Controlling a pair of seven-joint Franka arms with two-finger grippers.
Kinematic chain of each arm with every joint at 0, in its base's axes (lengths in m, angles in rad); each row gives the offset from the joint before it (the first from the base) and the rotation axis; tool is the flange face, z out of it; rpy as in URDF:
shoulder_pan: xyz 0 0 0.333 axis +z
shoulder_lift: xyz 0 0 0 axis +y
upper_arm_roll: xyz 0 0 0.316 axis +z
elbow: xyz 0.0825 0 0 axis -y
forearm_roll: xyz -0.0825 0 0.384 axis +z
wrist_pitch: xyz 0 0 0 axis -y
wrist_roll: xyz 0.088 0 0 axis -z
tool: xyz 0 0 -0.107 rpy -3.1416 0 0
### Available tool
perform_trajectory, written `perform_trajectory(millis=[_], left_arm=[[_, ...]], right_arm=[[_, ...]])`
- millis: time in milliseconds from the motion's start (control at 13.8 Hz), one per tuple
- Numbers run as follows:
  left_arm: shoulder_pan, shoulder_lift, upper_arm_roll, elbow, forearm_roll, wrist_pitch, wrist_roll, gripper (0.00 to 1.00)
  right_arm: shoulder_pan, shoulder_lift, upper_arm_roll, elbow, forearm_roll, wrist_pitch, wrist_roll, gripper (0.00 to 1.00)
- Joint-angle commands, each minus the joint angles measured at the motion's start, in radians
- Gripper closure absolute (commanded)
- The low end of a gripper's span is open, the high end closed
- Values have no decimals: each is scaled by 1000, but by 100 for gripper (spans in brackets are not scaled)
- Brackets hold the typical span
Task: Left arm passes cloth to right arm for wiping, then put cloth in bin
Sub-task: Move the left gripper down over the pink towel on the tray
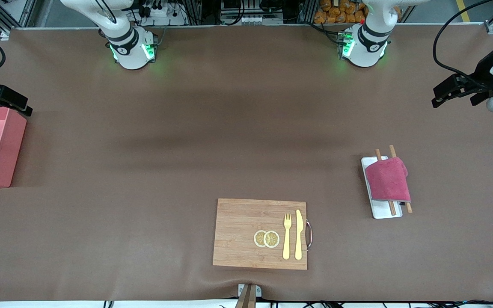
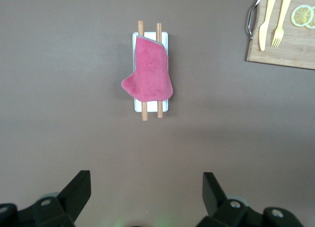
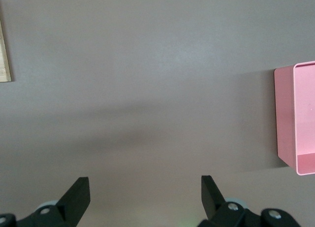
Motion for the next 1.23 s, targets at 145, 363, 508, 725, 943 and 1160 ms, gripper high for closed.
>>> perform_trajectory(millis=[145,363,508,725,943,1160], left_arm=[[-7,-1,6,24,29,-35,-4,0],[0,77,7,81,100,-33,13,0],[0,130,6,135,121,-33,11,0],[0,197,4,130,114,-12,16,0],[3,257,4,109,99,57,16,0],[15,242,4,-32,98,213,14,0]], right_arm=[[-18,11,14,23,12,-8,0,0],[-18,11,13,23,12,-8,0,0],[-18,17,14,23,12,-10,0,0],[-16,19,14,23,14,-10,0,0],[-11,25,14,23,14,-8,0,0],[-11,25,14,23,14,-10,0,0]])
